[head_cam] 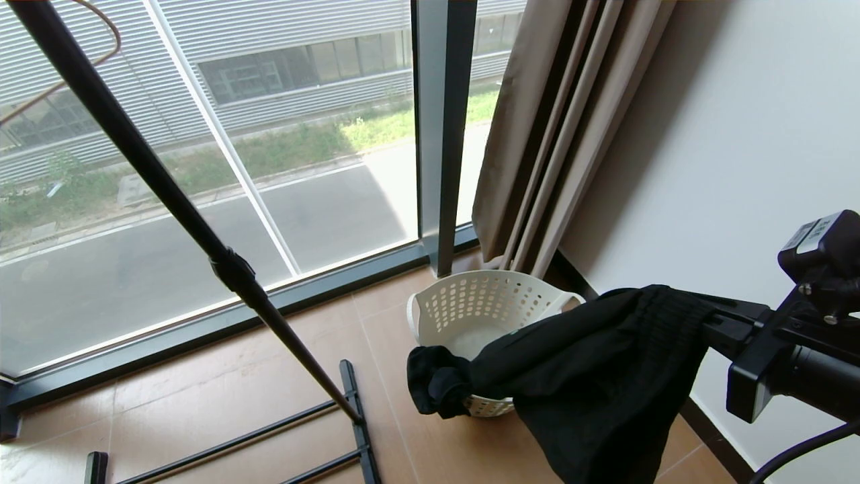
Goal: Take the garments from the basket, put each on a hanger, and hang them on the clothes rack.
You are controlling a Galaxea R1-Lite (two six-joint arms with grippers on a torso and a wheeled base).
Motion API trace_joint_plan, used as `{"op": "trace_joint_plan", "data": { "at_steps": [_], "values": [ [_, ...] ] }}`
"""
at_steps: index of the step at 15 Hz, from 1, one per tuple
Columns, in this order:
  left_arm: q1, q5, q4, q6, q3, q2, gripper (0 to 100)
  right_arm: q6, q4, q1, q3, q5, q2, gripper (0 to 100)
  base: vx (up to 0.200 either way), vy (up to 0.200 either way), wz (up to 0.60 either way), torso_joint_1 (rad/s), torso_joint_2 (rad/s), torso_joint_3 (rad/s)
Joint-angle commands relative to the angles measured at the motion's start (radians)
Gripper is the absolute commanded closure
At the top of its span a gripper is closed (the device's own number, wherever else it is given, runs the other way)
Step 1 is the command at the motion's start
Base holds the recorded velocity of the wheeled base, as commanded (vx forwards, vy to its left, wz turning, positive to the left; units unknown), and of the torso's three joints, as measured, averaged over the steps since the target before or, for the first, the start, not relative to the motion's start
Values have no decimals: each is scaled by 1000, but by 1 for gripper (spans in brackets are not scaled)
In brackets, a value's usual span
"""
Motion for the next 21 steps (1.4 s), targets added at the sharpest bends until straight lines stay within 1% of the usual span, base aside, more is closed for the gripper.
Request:
{"op": "trace_joint_plan", "data": {
  "at_steps": [1, 9, 17, 21],
  "values": [
    [-1, -1, 1, 4, 0, 1, 0, -1, -1, 1, 1, 0, 2, 100, 0, 0, 0, 115, -481, -168],
    [-1, -1, 1, 4, 0, 1, 0, -1, -1, 1, 10, 0, 2, 100, 0, 0, 0, 159, -510, -154],
    [-1, -1, 1, 4, 0, 1, 0, -1, 1, 1, 18, 0, 5, 100, 0, 0, 0, 221, -575, -155],
    [0, -1, 1, 4, 0, 0, 0, -3, -1, 2, 27, -5, -3, 100, 0, 0, 0, 174, -416, -68]
  ]
}}
